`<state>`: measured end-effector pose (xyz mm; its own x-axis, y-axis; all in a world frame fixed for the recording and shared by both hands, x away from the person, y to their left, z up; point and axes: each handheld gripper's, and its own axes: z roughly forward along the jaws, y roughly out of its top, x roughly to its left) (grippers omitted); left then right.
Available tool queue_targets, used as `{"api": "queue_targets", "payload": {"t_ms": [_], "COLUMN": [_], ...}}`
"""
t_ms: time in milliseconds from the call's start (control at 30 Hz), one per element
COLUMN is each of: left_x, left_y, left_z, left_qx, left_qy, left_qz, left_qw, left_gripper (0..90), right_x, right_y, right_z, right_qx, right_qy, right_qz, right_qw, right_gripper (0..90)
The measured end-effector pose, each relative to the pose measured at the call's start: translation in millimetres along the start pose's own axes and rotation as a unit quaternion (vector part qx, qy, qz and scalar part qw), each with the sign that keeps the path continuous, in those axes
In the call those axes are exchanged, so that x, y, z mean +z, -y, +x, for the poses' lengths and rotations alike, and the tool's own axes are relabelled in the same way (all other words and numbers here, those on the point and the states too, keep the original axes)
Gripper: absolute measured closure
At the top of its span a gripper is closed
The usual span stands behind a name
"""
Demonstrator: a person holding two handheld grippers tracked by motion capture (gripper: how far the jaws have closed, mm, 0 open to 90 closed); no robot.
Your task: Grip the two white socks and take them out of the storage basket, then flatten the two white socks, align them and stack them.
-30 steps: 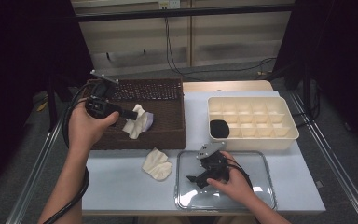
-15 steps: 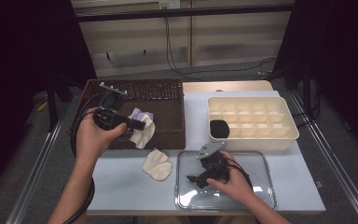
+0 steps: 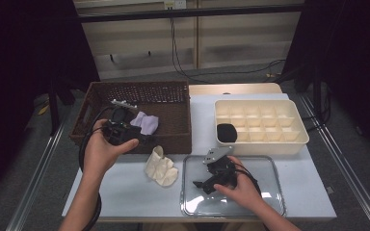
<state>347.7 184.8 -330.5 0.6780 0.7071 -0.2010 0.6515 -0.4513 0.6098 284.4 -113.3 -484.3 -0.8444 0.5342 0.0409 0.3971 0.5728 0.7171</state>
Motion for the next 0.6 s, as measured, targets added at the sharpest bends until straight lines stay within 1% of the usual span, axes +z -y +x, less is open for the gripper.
{"api": "queue_targets", "payload": {"t_ms": [67, 133, 233, 333, 467, 500, 533, 600], "left_x": [2.8, 5.2, 8.6, 12.3, 19.4, 21.5, 23.1, 27.1], "left_y": [4.2, 8.3, 14.1, 21.0, 30.6, 33.0, 34.9, 38.7], "left_z": [1.2, 2.1, 2.7, 3.3, 3.7, 3.2, 3.1, 2.1], "left_qx": [0.001, -0.002, -0.003, 0.001, 0.000, -0.002, 0.002, 0.001], "left_qy": [-0.005, -0.010, -0.016, -0.021, -0.019, -0.021, -0.024, -0.018], "left_qz": [-0.002, -0.008, -0.010, -0.009, -0.006, -0.010, -0.008, -0.007], "left_qw": [1.0000, 0.9999, 0.9998, 0.9997, 0.9998, 0.9997, 0.9997, 0.9998], "left_gripper": [19.5, 17.1, 15.8, 15.4, 14.7, 14.5, 14.4, 14.4], "right_x": [0.0, 0.0, 0.0, 0.0, 0.0, 0.0, 0.0, 0.0], "right_y": [0.0, 0.0, 0.0, 0.0, 0.0, 0.0, 0.0, 0.0], "right_z": [0.1, 0.1, 0.1, 0.0, 0.1, 0.1, 0.1, 0.1], "right_qx": [0.001, 0.001, 0.000, 0.001, 0.000, 0.000, 0.000, 0.001], "right_qy": [0.000, 0.000, 0.000, 0.000, 0.000, 0.000, 0.000, 0.000], "right_qz": [0.000, 0.000, 0.000, 0.000, 0.000, 0.000, 0.000, 0.001], "right_qw": [1.0000, 1.0000, 1.0000, 1.0000, 1.0000, 1.0000, 1.0000, 1.0000], "right_gripper": [5.1, 5.1, 5.1, 5.1, 5.1, 5.1, 5.1, 5.1]}}
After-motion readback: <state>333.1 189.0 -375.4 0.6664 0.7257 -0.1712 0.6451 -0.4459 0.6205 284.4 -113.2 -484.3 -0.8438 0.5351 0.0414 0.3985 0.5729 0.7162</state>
